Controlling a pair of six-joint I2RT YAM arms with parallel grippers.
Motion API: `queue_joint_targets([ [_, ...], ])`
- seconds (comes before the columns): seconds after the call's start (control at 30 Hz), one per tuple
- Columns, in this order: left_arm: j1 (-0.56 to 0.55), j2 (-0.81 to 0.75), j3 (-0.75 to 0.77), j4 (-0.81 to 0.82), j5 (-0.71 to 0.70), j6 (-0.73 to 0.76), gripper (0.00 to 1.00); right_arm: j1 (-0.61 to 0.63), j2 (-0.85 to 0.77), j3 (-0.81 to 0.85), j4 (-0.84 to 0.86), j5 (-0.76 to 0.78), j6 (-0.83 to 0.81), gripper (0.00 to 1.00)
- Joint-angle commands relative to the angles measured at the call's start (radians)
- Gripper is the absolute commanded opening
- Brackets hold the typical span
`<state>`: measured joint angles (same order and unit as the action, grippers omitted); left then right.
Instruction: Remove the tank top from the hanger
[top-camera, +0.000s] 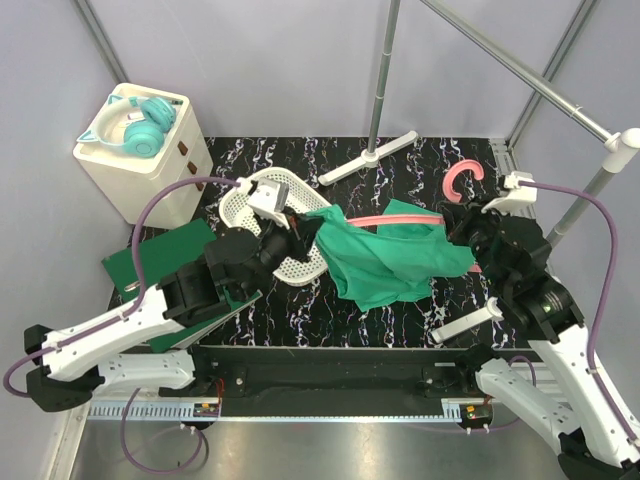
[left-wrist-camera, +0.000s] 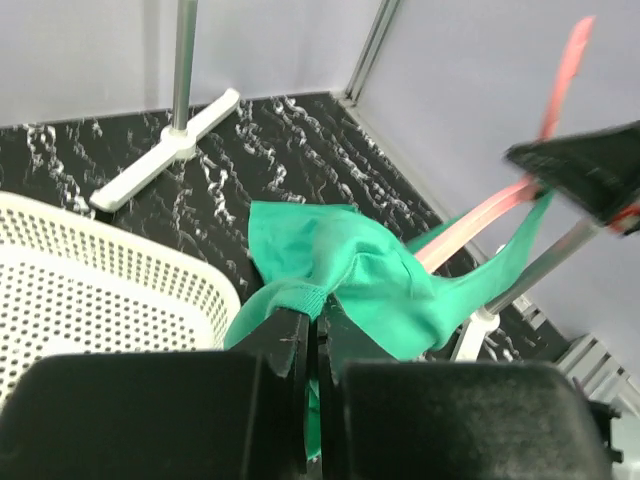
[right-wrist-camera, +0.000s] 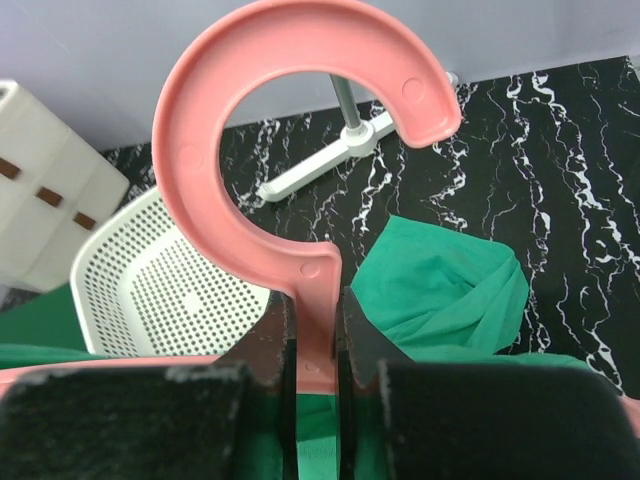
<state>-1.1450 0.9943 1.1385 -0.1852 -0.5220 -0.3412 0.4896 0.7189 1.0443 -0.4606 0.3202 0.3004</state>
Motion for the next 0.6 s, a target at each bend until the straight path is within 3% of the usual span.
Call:
queue_joint_targets([
  [0.0, 0.004, -0.065, -0.085, 0.036, -0.020, -0.048, 0.00, -0.002, -0.045, 0.006, 0.046, 0.072, 0.100, 0.00],
  [0.23, 0.004, -0.157, -0.163, 0.093, 0.187, -0.082, 0.00, -0.002, -0.010, 0.045, 0.043, 0.138, 0.180, 0.00],
  [0.57, 0.004, -0.148, -0.244, 0.112, 0.186, -0.157, 0.00, -0.002, 0.045, 0.102, 0.175, -0.162, 0.419, 0.00],
])
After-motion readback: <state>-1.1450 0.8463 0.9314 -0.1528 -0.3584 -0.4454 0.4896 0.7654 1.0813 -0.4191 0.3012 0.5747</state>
